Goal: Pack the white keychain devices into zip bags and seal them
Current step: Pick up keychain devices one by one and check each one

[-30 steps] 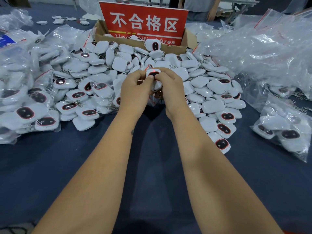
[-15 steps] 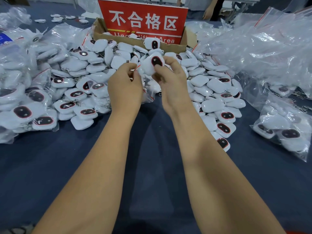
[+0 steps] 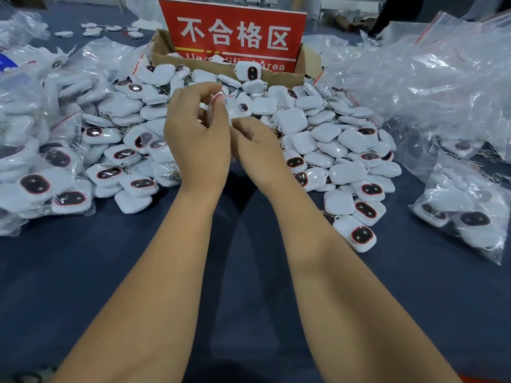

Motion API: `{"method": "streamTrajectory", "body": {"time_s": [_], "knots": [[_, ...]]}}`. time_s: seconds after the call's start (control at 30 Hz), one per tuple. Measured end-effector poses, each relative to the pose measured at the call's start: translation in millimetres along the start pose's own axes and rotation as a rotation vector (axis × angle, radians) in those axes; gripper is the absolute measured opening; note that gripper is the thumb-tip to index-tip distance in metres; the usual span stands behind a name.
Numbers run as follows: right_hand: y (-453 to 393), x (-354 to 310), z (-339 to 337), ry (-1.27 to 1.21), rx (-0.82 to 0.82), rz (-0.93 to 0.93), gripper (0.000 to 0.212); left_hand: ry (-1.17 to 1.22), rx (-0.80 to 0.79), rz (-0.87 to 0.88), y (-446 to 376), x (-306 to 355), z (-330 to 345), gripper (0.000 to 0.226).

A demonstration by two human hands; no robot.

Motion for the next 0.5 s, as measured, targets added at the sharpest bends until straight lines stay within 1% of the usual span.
{"method": "streamTrajectory", "body": {"time_s": [0.1, 0.13, 0.2, 0.23, 0.3, 0.33, 0.4, 0.43, 0.5], "knots": [[1.0, -3.3, -0.6, 0.064, 0.026, -0.014, 0.026, -0.001, -0.021, 0.076, 5.2, 7.3, 3.7, 0.015], [1.2, -2.0, -3.1, 0.021, 0.054, 0.002, 0.028, -0.02, -0.046, 0.127, 8.2, 11.7, 6.5, 0.016], [3.2, 3.2, -6.9, -0.163, 0.105, 0.094, 0.04, -0.054, -0.108, 0.218, 15.0, 18.7, 13.2, 0.018], [3.2, 8.3, -7.6, -0.257, 0.116, 0.136, 0.046, -0.058, -0.132, 0.235, 17.3, 20.2, 15.5, 0.019], [0.9, 11.6, -5.0, -0.431, 0.075, 0.156, 0.048, -0.038, -0.147, 0.208, 18.3, 19.9, 17.1, 0.021], [-1.3, 11.5, -2.5, -0.467, 0.057, 0.16, 0.047, -0.021, -0.133, 0.174, 17.6, 18.6, 16.1, 0.02], [-2.2, 4.9, -1.4, -0.354, 0.04, 0.082, 0.036, 0.015, -0.071, 0.111, 14.7, 16.5, 10.9, 0.019], [-3.0, 2.9, -2.0, -0.337, 0.053, 0.061, 0.03, 0.033, -0.03, 0.083, 12.1, 15.2, 6.7, 0.019], [-5.8, 4.3, -6.9, -0.38, 0.135, 0.058, 0.023, 0.084, 0.068, 0.003, 5.3, 7.9, -3.3, 0.019]]}}
Point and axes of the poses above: each hand's wrist, its own y-axis away from the middle knuckle, its own z-axis out of the palm, x = y × z, the point moved 6 cm from there along -y, towards the middle knuckle, and after that the axes turned 12 degrees about -y, right-handed, at the moved point
